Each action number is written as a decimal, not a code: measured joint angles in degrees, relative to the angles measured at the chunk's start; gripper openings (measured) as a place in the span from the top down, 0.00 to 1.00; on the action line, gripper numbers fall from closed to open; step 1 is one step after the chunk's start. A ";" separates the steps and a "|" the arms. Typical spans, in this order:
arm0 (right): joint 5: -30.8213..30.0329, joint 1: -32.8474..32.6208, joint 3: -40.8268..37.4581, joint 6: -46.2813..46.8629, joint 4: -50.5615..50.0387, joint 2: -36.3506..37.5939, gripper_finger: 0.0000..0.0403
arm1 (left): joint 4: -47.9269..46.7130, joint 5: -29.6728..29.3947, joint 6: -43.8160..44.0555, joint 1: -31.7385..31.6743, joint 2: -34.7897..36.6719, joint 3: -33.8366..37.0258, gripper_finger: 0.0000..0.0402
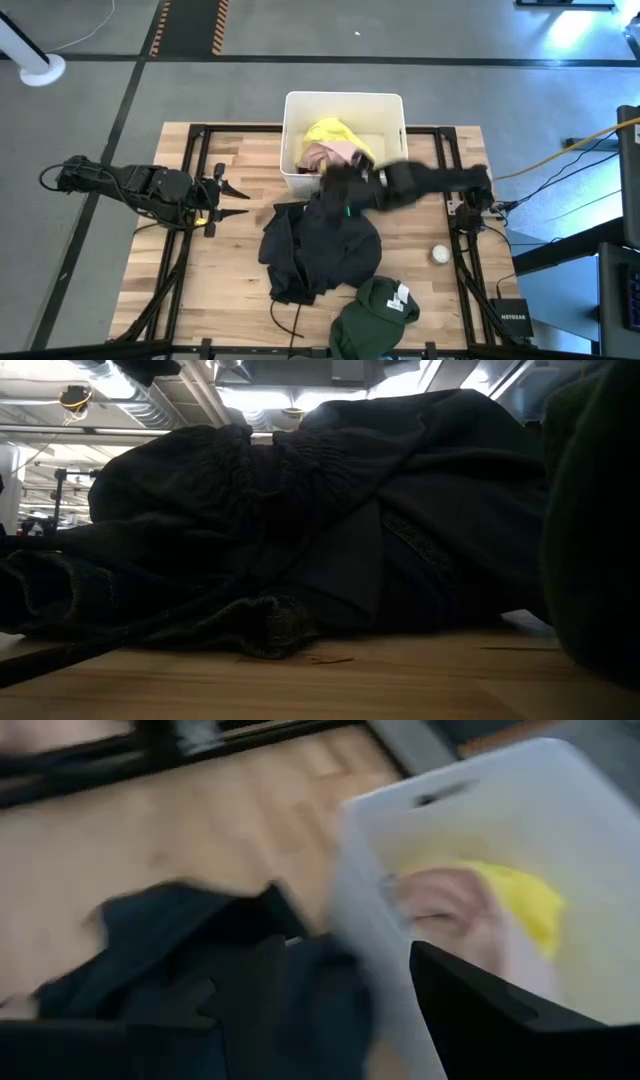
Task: Sort clothes
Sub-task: Put the green shirt into the white bin
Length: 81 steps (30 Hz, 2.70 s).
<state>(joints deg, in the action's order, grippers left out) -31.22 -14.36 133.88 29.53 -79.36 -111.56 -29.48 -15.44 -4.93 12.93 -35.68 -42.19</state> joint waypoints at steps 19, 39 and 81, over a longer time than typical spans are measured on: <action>-1.85 -16.22 -0.27 6.85 -10.66 -10.24 0.42 | -4.89 3.68 3.45 0.00 -5.27 0.02 0.62; 17.74 -19.29 -1.88 28.36 -9.39 -10.19 0.42 | -6.42 3.72 3.02 -3.28 -10.88 0.02 0.62; 25.46 -27.48 -45.20 43.68 18.65 -9.78 0.78 | -3.41 3.69 -0.45 -3.34 -10.86 0.09 0.62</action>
<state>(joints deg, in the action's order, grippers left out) -5.76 -41.85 88.69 73.21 -60.72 -121.34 -32.89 -11.75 -5.39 9.58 -46.54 -42.11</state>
